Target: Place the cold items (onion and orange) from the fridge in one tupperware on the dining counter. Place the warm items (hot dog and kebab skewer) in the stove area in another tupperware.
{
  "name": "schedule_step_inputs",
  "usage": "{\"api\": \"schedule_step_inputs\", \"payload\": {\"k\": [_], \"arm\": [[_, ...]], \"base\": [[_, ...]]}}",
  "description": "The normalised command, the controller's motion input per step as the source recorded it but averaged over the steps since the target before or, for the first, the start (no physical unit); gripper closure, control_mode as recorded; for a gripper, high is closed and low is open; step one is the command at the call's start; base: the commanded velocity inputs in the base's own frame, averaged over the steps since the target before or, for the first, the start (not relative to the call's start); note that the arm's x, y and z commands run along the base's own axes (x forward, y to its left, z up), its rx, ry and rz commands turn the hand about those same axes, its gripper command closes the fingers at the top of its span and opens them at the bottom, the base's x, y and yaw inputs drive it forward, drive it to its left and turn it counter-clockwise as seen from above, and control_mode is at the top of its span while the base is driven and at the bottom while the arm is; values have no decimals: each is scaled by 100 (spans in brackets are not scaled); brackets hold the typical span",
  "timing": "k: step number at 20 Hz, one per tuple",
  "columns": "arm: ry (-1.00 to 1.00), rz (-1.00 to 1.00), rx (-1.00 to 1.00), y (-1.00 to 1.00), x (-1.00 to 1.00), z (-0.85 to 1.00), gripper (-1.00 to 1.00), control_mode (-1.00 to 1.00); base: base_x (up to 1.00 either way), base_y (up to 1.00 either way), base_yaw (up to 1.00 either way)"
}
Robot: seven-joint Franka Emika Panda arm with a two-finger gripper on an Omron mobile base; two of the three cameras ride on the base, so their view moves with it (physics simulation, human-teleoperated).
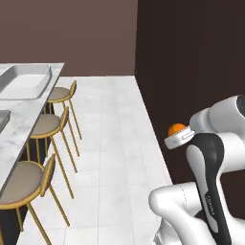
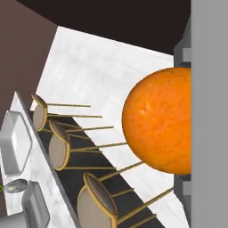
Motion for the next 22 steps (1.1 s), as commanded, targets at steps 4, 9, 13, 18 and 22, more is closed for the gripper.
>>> {"api": "schedule_step_inputs", "payload": {"k": [4,9,13,18,22], "arm": [[0,0,0,0,0,0,100,100],[0,0,0,0,0,0,100,100],[0,0,0,0,0,0,100,100],[0,0,0,0,0,0,100,100],[0,0,0,0,0,0,100,100]], "base": [[100,-82,39],[100,-82,39],[100,-78,40],[100,-66,42],[100,-59,46]]}}
